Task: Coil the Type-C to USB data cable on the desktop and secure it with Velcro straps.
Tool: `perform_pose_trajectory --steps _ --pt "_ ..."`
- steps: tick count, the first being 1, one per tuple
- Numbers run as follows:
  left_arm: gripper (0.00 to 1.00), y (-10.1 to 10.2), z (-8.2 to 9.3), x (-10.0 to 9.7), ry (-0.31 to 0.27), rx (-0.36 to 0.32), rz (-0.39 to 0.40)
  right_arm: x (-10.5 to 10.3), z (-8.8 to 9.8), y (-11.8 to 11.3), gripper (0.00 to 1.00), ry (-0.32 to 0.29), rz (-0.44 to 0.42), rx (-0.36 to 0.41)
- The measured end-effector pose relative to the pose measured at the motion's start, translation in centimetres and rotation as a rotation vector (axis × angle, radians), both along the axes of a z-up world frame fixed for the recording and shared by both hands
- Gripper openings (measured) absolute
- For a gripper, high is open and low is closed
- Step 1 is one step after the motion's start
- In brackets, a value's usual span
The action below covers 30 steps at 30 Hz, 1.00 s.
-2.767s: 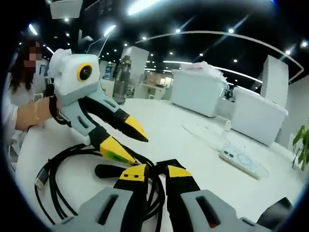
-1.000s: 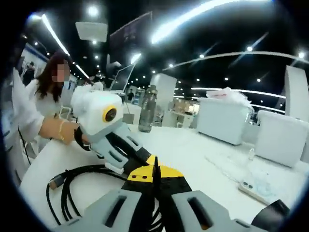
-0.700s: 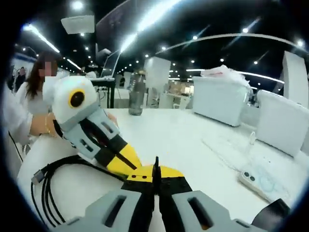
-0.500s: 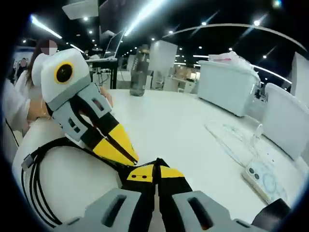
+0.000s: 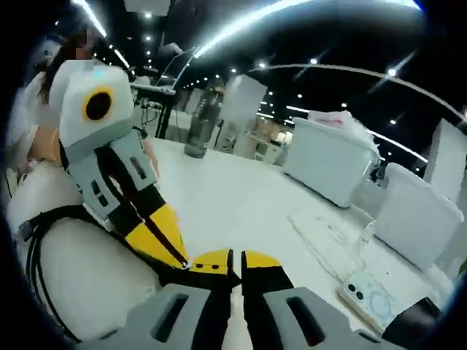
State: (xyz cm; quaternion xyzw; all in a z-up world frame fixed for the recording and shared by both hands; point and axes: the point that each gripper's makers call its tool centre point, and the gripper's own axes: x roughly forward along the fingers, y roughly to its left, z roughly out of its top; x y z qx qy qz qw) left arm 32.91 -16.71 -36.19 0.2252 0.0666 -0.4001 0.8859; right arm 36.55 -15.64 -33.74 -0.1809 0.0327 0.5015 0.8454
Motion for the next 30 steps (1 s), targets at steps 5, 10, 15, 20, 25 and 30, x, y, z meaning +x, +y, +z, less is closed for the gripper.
perform_pose_trajectory --steps 5,10,15,20,25,30 --pt "0.03 0.0 0.1 0.2 0.003 -0.011 0.021 -0.5 -4.6 -0.3 0.01 0.122 0.045 -0.178" --pt "0.03 0.4 0.1 0.2 0.024 -0.044 0.051 -0.2 -4.3 -0.3 0.01 0.264 0.032 -0.084" --pt "0.04 1.6 1.2 0.3 0.079 -0.182 0.105 -1.6 -1.2 -1.0 0.03 0.257 0.093 0.085" --pt "0.04 3.0 4.0 0.9 0.052 -0.325 0.153 -4.7 -2.2 -0.6 0.19 0.256 0.220 0.015" --pt "0.04 4.4 5.0 0.9 0.032 -0.352 0.177 -3.8 -4.4 0.2 0.15 0.165 0.211 -0.148" --pt "0.04 5.6 6.4 1.2 0.002 -0.381 0.208 -4.0 -3.7 1.2 0.07 0.138 0.235 -0.198"
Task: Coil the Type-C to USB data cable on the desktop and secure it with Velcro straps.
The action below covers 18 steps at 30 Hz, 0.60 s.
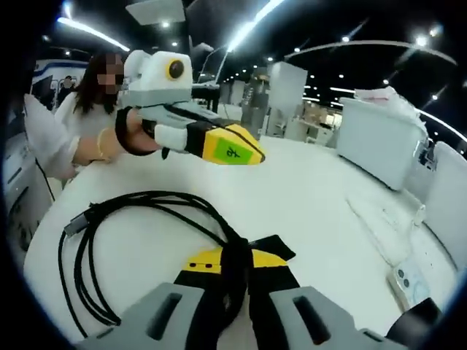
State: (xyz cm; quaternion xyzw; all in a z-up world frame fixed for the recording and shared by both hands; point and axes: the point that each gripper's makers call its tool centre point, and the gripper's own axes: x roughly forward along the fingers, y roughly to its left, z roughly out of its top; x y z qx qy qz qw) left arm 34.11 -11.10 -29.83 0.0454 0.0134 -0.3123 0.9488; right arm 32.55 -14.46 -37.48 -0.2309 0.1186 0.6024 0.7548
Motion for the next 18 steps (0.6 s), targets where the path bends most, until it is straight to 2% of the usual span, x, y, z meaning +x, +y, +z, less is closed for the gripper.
perform_pose_trajectory --steps 3,5,8,11,14,15,18 --pt "0.06 1.3 1.5 0.1 -0.050 -0.004 0.049 0.0 0.8 1.0 0.05 -0.049 0.036 -0.025" --pt "0.06 2.5 2.9 0.1 -0.088 -0.017 0.089 1.0 2.5 2.5 0.05 -0.094 0.016 0.033" --pt "0.06 4.3 6.0 -0.4 -0.186 -0.040 0.149 2.6 4.8 4.5 0.04 -0.107 -0.027 0.109" --pt "0.06 5.5 7.9 -1.0 -0.258 -0.076 0.185 4.2 6.1 7.3 0.04 -0.106 -0.014 0.117" --pt "0.06 6.4 7.9 -0.8 -0.253 -0.090 0.208 5.4 6.2 9.4 0.04 -0.122 -0.001 0.116" --pt "0.06 6.5 7.5 -0.5 -0.235 -0.094 0.206 5.6 5.3 10.1 0.05 -0.104 0.027 0.089" --pt "0.06 6.9 5.9 0.2 -0.186 -0.079 0.225 6.7 3.5 10.5 0.07 -0.074 0.014 0.058"
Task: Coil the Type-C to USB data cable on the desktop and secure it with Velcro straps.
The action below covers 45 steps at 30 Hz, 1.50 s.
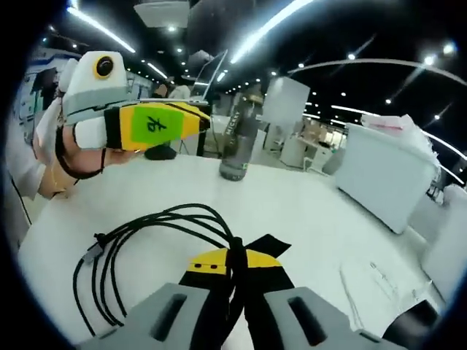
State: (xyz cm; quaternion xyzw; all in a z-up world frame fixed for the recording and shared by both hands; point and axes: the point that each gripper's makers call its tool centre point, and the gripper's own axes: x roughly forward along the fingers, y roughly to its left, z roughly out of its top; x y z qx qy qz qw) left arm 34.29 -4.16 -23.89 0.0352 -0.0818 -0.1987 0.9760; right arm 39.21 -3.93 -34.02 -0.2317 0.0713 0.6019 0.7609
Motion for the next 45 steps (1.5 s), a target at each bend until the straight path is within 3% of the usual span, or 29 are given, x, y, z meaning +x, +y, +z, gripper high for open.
perform_pose_trajectory --steps 3,5,9,13,16,19,21,24,27,29,33,37,41,42,45 --pt "0.06 0.1 -0.7 0.4 0.018 0.014 0.006 0.5 -0.4 -0.1 0.12 0.043 -0.048 0.052" --pt "0.06 0.2 -0.8 0.4 0.025 0.006 0.004 0.0 1.3 -0.6 0.13 0.079 -0.062 0.127" --pt "0.06 0.2 -0.8 0.5 0.019 0.000 0.012 -0.7 5.6 -3.4 0.13 0.073 -0.114 0.241" --pt "0.06 0.1 0.0 0.9 0.016 -0.007 0.043 -3.2 10.7 -8.3 0.13 0.113 -0.158 0.414" --pt "0.06 -0.2 2.0 0.6 -0.005 -0.019 0.082 -3.6 13.0 -12.9 0.13 0.089 -0.297 0.511" --pt "0.07 -0.5 4.4 0.1 -0.059 -0.022 0.142 -3.4 14.0 -17.7 0.14 0.064 -0.442 0.602" --pt "0.10 -0.4 5.3 -0.2 -0.083 -0.001 0.190 -2.4 13.5 -21.3 0.19 0.040 -0.588 0.628" --pt "0.13 -0.2 5.0 -0.2 -0.105 0.071 0.269 -1.1 12.1 -26.2 0.25 -0.028 -0.759 0.621" --pt "0.21 -0.3 3.3 0.3 -0.069 0.043 0.272 -0.1 10.6 -29.6 0.30 -0.005 -0.870 0.664" --pt "0.23 -0.7 0.7 1.2 0.028 -0.011 0.243 0.4 9.9 -30.4 0.33 0.037 -0.907 0.704" --pt "0.31 -1.1 -1.6 1.7 0.093 0.036 0.233 1.2 7.9 -31.0 0.45 -0.010 -0.944 0.649" --pt "0.37 -1.4 -2.4 1.3 0.082 -0.041 0.229 1.2 6.8 -30.8 0.51 -0.017 -0.943 0.593" --pt "0.40 -1.5 -3.2 1.1 0.051 -0.051 0.243 0.8 5.7 -31.4 0.51 -0.016 -0.965 0.580" --pt "0.40 -1.3 -3.0 1.0 0.037 -0.080 0.240 0.7 5.4 -31.5 0.52 -0.007 -0.969 0.576" --pt "0.40 -0.6 -2.6 0.5 0.018 -0.083 0.255 0.5 5.2 -31.6 0.52 0.021 -0.974 0.585"
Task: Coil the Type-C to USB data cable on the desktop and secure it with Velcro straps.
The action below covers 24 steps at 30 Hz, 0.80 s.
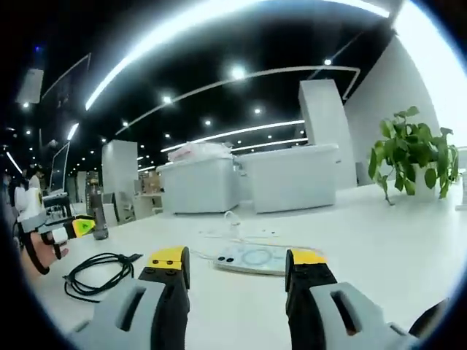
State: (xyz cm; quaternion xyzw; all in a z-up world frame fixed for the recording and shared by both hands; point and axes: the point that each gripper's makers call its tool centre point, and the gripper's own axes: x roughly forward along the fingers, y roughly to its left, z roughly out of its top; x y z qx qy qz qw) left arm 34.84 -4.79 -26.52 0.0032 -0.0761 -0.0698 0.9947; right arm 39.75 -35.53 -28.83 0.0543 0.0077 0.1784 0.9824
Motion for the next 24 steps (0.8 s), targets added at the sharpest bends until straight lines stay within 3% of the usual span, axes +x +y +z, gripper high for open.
perform_pose_trajectory --steps 3,5,7,10,15,18,24 --pt "0.40 0.7 0.0 -0.2 -0.005 0.011 0.015 -0.4 0.2 0.3 0.51 -0.018 0.006 -0.020" --pt "0.40 1.5 -0.8 -0.1 0.027 0.052 0.050 -0.8 0.5 0.5 0.51 -0.045 0.005 -0.053" --pt "0.40 1.6 -1.4 0.0 0.049 0.057 0.061 -1.0 0.8 0.4 0.51 -0.052 0.009 -0.038" --pt "0.40 1.3 -2.1 0.3 0.071 0.081 0.061 -1.1 1.0 0.5 0.51 -0.055 0.017 -0.019" --pt "0.40 0.1 -2.5 0.2 0.072 0.138 0.048 -1.5 0.9 1.4 0.51 -0.071 0.045 -0.051" --pt "0.40 -0.1 -2.5 0.1 0.070 0.140 0.038 -1.6 0.7 1.6 0.51 -0.067 0.055 -0.062" --pt "0.40 0.9 -2.3 0.1 0.087 0.080 0.043 -1.6 1.1 1.4 0.51 -0.074 0.054 -0.034"
